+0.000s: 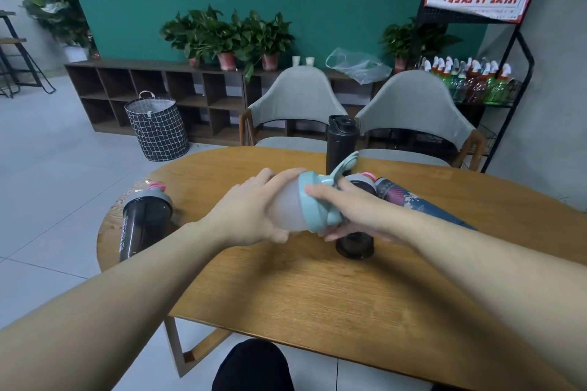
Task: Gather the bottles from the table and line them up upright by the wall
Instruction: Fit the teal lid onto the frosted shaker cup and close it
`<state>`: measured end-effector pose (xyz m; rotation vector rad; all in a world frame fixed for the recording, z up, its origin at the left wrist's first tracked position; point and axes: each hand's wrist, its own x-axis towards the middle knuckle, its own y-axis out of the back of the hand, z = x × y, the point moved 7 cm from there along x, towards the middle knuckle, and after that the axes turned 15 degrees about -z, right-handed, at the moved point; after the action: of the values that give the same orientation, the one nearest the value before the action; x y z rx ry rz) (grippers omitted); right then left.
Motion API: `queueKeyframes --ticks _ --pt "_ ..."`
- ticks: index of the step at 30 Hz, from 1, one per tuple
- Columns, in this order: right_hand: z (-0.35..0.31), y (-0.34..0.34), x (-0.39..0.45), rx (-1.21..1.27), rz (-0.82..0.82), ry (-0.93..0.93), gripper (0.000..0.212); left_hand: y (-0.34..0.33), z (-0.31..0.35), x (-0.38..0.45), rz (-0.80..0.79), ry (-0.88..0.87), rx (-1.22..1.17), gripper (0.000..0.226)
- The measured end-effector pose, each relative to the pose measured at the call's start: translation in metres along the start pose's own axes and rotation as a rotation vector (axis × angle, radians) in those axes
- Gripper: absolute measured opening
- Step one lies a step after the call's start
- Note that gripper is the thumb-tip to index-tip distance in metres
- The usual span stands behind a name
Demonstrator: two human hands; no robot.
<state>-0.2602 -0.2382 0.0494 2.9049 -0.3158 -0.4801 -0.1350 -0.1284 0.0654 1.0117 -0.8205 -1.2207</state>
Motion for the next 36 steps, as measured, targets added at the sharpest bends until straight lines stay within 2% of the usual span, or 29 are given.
queueKeyframes --ticks 2,5,7,11,14,21,24,29,33,36 --pt "0.008 -0.005 -0.002 0.171 -0.004 -0.082 0.066 0.005 0.009 -0.001 0.096 0.008 0.254 0.107" --pt "0.013 -0.007 -0.005 0.257 -0.036 -0.115 0.079 0.010 0.014 0.000 0.111 0.013 0.290 0.106" --pt "0.011 -0.006 -0.007 0.278 -0.055 -0.037 0.079 0.011 0.011 0.003 0.058 0.025 0.122 0.108" --pt "-0.004 -0.002 -0.013 0.339 -0.031 0.233 0.078 0.010 0.012 0.004 -0.101 -0.060 -0.582 0.097" --pt "-0.012 -0.002 -0.014 0.348 -0.021 0.360 0.078 0.003 0.016 0.003 -0.196 -0.052 -0.807 0.086" --pt "-0.018 0.002 -0.019 0.355 0.127 0.441 0.078 0.000 0.028 0.005 -0.089 -0.088 -0.812 0.077" --pt "-0.018 0.003 -0.022 0.363 0.152 0.443 0.075 0.000 0.033 0.006 -0.035 -0.111 -0.790 0.085" --pt "-0.013 0.011 -0.028 0.306 0.147 0.367 0.078 -0.001 0.041 0.007 -0.049 -0.106 -0.818 0.089" --pt "-0.009 0.024 -0.032 0.363 0.171 0.363 0.069 -0.003 0.041 0.008 -0.051 -0.079 -0.830 0.094" --pt "-0.007 0.043 -0.041 0.516 0.349 0.381 0.054 -0.008 0.040 0.009 -0.063 -0.059 -0.789 0.097"
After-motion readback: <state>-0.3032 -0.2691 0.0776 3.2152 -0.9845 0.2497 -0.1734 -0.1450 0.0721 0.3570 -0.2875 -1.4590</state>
